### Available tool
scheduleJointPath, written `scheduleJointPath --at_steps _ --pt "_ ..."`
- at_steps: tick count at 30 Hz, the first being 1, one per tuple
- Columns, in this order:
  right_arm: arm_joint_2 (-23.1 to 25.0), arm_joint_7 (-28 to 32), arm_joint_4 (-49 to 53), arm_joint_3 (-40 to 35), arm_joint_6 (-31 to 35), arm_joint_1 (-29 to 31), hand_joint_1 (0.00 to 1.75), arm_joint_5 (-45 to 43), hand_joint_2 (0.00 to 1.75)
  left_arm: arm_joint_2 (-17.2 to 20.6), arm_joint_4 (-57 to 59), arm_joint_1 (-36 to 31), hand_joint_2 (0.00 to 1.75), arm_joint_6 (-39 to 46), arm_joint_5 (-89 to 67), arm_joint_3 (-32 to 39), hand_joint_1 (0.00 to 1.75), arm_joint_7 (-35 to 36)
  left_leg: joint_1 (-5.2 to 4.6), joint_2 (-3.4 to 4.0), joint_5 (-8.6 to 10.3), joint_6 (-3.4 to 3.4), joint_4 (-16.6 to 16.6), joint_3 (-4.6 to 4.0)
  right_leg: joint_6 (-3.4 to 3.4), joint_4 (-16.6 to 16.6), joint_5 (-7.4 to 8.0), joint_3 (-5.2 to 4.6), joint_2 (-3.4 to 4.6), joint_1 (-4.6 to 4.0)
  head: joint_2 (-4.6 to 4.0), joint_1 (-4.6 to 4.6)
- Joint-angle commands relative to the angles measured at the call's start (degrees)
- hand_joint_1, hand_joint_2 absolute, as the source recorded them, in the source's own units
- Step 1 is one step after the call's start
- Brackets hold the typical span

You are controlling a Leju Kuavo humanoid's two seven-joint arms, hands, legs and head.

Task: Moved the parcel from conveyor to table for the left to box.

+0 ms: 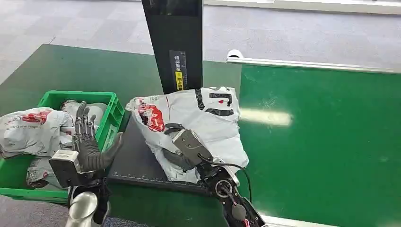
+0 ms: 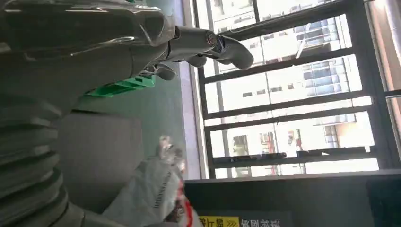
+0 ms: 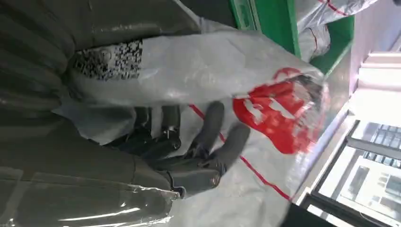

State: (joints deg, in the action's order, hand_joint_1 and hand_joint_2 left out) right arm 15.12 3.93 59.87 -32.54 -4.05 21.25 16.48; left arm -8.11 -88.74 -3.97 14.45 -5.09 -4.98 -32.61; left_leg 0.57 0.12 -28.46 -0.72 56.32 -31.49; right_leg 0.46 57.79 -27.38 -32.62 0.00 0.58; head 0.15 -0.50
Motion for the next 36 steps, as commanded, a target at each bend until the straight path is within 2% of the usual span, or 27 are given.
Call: scheduleJointPath --at_steps 1,3,4,5,6,7,9,11,12,18,20,28,32,33,34,35,36 --pt "-3.18 4.74 4.47 2.73 3.53 1.55 0.0 0.08 1.75 0.17 -2.11 1.57 1.75 0.39 -2.7 2.05 0.0 0.19 0.02 -0.02 0.02 0.03 -0.04 0.01 -0.02 -0.07 0.03 0.03 -0.01 -0.03 0.0 0.0" --pt "-3.87 10.41 11.07 4.83 4.38 -0.93 0.0 -1.88 1.75 -0.12 -2.22 1.7 1.75 -0.51 -3.04 1.58 0.0 0.39 0.01 -0.06 0.03 0.03 -0.01 -0.03 0.0 -0.04 0.02 -0.02 -0.04 -0.01 0.0 -0.02" --pt "-4.35 10.23 12.69 5.07 4.32 -1.48 0.0 -1.9 1.75 -0.3 -2.01 1.68 1.75 -0.5 -3.07 1.47 0.0 0.39 0.02 -0.11 0.03 0.04 -0.02 -0.01 0.0 -0.08 0.02 0.04 -0.1 -0.03 -0.02 -0.02" --pt "-4.28 12.87 15.23 6.02 5.17 -2.53 0.0 -2.86 1.75 -0.24 -1.78 1.53 1.75 -0.63 -3.46 1.06 0.0 0.39 0.01 -0.15 0.04 0.04 -0.03 -0.03 0.0 -0.07 0.01 0.02 -0.14 -0.02 0.0 0.0" --pt "-4.51 17.94 19.45 7.42 7.16 -4.06 0.0 -3.94 1.75 -0.06 -0.99 1.06 1.75 -1.82 -3.95 -0.05 0.0 0.79 0.02 -0.16 0.05 0.05 -0.05 0.01 0.0 -0.1 0.02 0.07 -0.16 -0.03 0.0 0.0" --pt "-5.12 17.52 21.8 7.7 6.92 -4.82 0.0 -4.11 1.75 -0.36 -0.33 0.65 1.75 -1.83 -3.85 -0.26 0.0 0.77 0.01 -0.23 0.05 0.04 -0.03 -0.04 0.0 -0.08 0.0 0.04 -0.21 -0.02 0.0 0.0" --pt "-5.17 25.21 30.24 11.16 11.68 -8.05 0.0 -6.51 1.75 0.2 3.75 -1.2 1.75 -5.76 -6.39 -3.47 0.0 6.75 0.02 -0.28 0.05 0.03 -0.01 -0.05 0.0 -0.1 -0.01 0.04 -0.26 -0.03 0.0 -0.02" --pt "-6.07 25.09 34.8 12.4 12.17 -9.6 0.0 -6.92 1.75 -0.27 7.08 -2.57 1.75 -6.41 -7.52 -5.11 0.0 7.64 -0.01 -0.48 0.1 0.04 -0.04 -0.07 0.0 -0.11 -0.03 0.07 -0.46 0.0 0.0 -0.02" --pt "-5.85 28.02 37.2 13.71 14.99 -10.46 0.0 -5.94 1.75 0.67 9.21 -3.59 1.75 -9.62 -9.59 -7.76 0.0 10.28 -0.02 -0.42 0.08 0.04 -0.01 -0.05 0.0 -0.1 -0.04 0.04 -0.41 0.02 0.0 -0.02" --pt "-5.54 31.47 47.27 18.16 22.99 -13.68 0.0 -3.03 1.75 -1.27 24.66 -10.06 1.75 -15.42 -16.21 -14.32 0.0 14.9 -0.04 -0.56 0.12 0.06 -0.03 -0.04 0.01 -0.17 -0.02 0.12 -0.56 0.04 0.0 0.0" --pt "-5.66 31.47 48.18 18.59 23.72 -14.1 0.0 -2.91 1.75 -2.32 28.82 -11.58 1.75 -15.54 -17.16 -15.03 0.0 14.84 -0.03 -0.47 0.12 0.06 -0.05 0.0 0.0 -0.19 0.02 0.13 -0.47 0.04 0.0 0.0" --pt "-4.64 30.68 44.76 18.15 24.27 -11.72 0.0 -3.61 1.75 -7.0 55.47 -22.2 1.75 -17.12 -21.88 -18.18 0.0 18.01 -0.01 -0.29 0.1 0.05 -0.05 0.07 0.0 -0.2 0.07 0.15 -0.28 0.03 -0.02 -0.02" --pt "-4.4 30.47 43.31 17.93 24.34 -11.35 0.0 -3.54 1.75 -7.58 59.35 -23.12 1.75 -16.68 -22.86 -19.08 0.0 18.11 -0.03 -0.17 0.1 0.06 -0.13 0.18 -0.01 -0.26 0.11 0.24 -0.16 0.04 0.0 -0.02" --pt "-4.29 30.21 42.6 18.08 24.43 -11.09 0.0 -3.67 1.75 -7.73 60.39 -23.58 1.75 -16.73 -22.84 -19.07 0.17 18.11 -0.03 -0.17 0.06 0.05 -0.08 0.21 0.0 -0.2 0.07 0.28 -0.14 0.05 -0.02 0.0" --pt "-4.29 30.09 42.51 18.17 24.42 -11.04 0.0 -3.74 1.75 -7.75 60.47 -23.67 1.75 -16.74 -22.82 -19.05 0.72 18.1 -0.03 -0.11 0.02 0.04 -0.04 0.23 0.01 -0.16 0.05 0.3 -0.11 0.05 0.0 -0.02" --pt "-4.29 30.09 42.51 18.17 24.42 -11.04 0.0 -3.74 1.75 -7.75 60.47 -23.67 1.75 -16.74 -22.82 -19.05 1.48 18.1 -0.02 -0.1 0.07 0.05 -0.09 0.27 0.0 -0.23 0.12 0.35 -0.1 0.03 -0.02 0.0" --pt "-4.44 30.05 42.46 18.45 24.52 -11.11 0.0 -3.74 1.75 -7.66 60.37 -24.04 1.75 -16.72 -22.76 -18.93 1.68 18.14 -0.04 -0.1 0.06 0.05 -0.08 0.31 0.02 -0.19 0.1 0.4 -0.12 0.06 0.0 -0.02"
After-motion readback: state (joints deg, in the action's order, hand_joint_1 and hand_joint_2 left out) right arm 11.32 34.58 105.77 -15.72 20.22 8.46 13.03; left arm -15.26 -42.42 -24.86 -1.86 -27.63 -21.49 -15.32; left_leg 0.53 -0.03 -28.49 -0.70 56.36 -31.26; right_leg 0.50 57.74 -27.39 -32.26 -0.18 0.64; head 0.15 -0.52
